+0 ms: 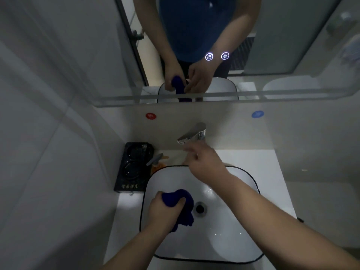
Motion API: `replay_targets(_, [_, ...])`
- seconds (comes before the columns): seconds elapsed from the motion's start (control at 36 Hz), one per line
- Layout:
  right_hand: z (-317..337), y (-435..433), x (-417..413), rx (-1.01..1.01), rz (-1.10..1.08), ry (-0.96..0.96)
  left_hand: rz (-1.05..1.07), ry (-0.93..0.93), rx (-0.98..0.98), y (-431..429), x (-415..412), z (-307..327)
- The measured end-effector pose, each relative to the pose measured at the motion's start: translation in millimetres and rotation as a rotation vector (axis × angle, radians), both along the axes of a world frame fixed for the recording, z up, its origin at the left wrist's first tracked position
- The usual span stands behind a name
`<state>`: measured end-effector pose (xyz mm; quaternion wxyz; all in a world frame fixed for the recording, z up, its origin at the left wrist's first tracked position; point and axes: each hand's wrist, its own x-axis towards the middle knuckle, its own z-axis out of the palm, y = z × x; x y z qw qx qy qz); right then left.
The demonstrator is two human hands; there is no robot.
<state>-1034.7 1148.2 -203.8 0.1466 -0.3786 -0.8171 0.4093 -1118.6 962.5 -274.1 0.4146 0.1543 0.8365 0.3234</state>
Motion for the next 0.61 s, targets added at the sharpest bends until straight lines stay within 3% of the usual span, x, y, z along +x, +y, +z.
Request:
replay_targets(0.08, [-8.1, -35.6, 37.3, 0.032, 0.236, 0.027, -0.008, -0.022, 0.027, -2.8, -1.2, 7.2])
replay_targets(0.22, [-55.1, -74.2, 79.6, -0.113, 0.474, -0.330, -0.087, 0.046, 0.059, -0.4, 5.8, 18.2])
replay_targets(0.33, [-78.6, -77.4, 88.0, -0.196, 0.423, -0.301, -0.075, 0.003, 0.104, 6.2, 20.9, 22.6])
replay_targets(0.42, [-86.8, -82.9, 88.9, -0.234, 0.374, -0.226, 0.053, -0.034, 0.126, 12.9, 26.6, 24.3])
replay_targets(0.61, [-109.5, -96.3, 103.4, -0.241, 0.272, -0.095, 0.271, -0.381, 0.111, 27.5, 34.9, 26.1])
